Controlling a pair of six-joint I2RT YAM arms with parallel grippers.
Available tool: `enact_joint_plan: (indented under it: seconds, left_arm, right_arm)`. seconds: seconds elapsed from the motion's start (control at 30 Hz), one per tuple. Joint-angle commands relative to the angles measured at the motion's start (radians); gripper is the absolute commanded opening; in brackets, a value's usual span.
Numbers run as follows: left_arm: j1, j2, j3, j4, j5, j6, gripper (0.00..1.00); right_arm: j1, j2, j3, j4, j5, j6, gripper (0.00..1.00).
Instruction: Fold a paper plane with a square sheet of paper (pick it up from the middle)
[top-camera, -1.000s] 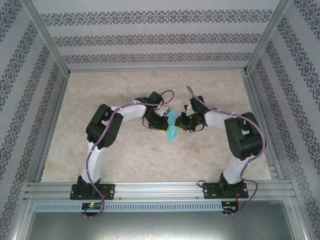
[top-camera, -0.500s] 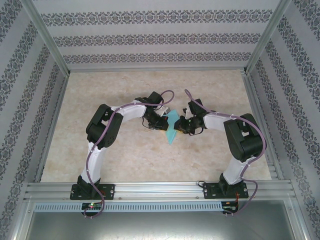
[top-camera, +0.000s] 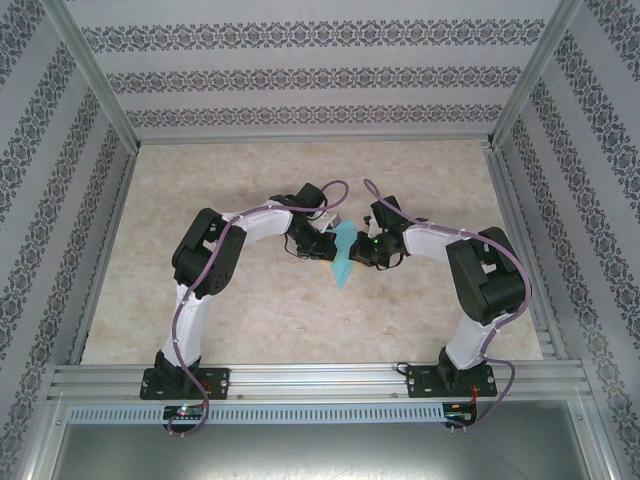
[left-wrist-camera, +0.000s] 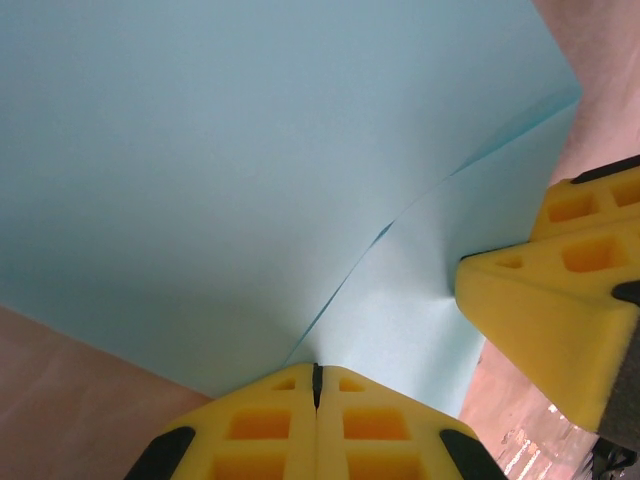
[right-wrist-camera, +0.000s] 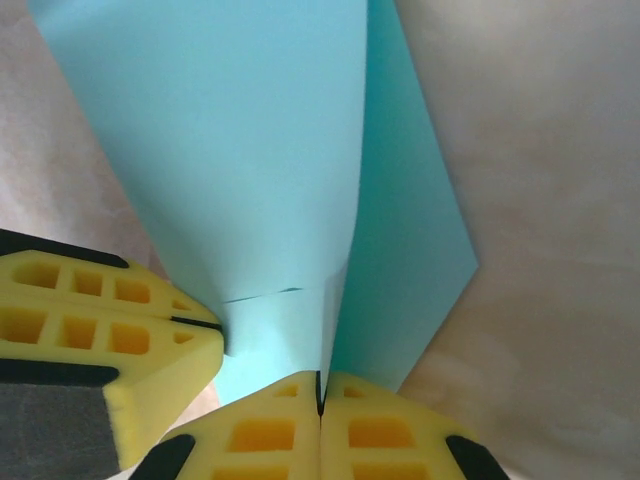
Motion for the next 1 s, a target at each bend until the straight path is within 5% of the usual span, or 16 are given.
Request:
enact_joint_plan:
  seconds: [0.0,0.97]
  left_arm:
    - [-0.002,0.074,-0.053,-0.089,-0.106,0.029,0.00]
    - [0.003,0.067,-0.073,-0.061,-0.073,0.018,0.00]
  right_arm:
    - [0.014,0.007,0.033,-0.059,0.039,-0.016,0.05]
    - [0.057,0.082,0.042,0.067,-0.104,0.042,0.06]
